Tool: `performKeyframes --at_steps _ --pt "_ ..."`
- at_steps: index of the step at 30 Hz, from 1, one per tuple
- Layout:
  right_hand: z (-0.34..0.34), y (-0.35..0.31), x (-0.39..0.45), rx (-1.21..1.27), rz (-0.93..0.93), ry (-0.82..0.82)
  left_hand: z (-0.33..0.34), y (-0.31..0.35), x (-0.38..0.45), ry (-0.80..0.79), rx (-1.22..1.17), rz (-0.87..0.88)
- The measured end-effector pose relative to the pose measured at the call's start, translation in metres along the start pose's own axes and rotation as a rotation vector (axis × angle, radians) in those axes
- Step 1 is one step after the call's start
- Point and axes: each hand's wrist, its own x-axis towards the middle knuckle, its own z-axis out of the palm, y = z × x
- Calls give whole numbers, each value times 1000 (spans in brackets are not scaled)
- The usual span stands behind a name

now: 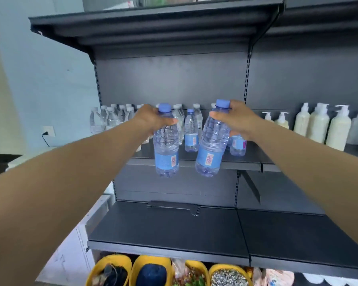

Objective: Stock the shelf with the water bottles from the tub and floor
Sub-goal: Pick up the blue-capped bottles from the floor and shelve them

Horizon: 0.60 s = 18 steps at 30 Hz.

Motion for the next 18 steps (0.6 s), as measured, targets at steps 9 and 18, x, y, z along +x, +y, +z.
performKeyframes --at_steps 9,18 --pt "82 28 149 26 -47 -8 -1 -58 138 104 18 -19" --pt "176 94 253 -157 18 50 18 -130 256 0 -30 -79"
